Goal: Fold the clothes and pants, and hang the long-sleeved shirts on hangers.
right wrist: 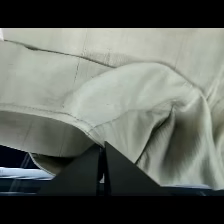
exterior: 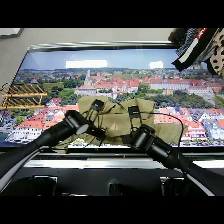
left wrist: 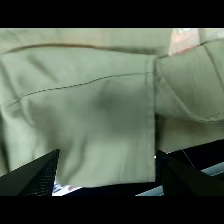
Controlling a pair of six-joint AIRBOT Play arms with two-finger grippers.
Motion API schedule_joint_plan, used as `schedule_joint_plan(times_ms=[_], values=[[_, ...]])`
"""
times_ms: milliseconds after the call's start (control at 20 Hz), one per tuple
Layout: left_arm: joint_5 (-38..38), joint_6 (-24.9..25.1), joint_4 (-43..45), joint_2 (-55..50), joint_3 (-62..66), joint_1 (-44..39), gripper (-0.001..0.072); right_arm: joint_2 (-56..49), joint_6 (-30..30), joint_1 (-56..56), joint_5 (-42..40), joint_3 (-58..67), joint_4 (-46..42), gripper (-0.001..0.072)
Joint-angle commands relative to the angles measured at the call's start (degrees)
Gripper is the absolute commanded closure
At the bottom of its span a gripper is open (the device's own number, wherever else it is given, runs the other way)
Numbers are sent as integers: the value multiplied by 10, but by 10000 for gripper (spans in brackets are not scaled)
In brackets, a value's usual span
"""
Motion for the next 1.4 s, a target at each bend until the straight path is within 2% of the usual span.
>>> schedule_joint_plan(times_ms=[0,350,600,650,750,800,900,1050,1200,1300,1350], values=[[20,-22,16,-34,3,-29,23,1,20,0,2,0,13,687],[61,-21,22,-63,3,-27,37,1,22,0,0,0,17,686],[64,-40,55,-98,3,-19,40,1,22,0,0,0,29,686],[65,-53,56,-98,3,-15,126,1,23,0,2,0,31,687],[64,-72,54,-98,9,-2,528,1,24,0,4,0,33,687],[58,-74,53,-98,17,6,684,1,25,0,4,0,34,687],[18,-74,53,-94,41,23,688,2,30,0,9,0,36,687],[-50,-76,30,-62,50,43,689,8,98,0,52,0,47,687],[-63,-76,25,-15,56,45,690,26,150,-3,51,8,51,688],[-78,-75,26,10,96,55,690,28,145,-58,67,50,60,689],[-91,-75,28,19,124,63,690,28,110,-102,71,82,80,689]])
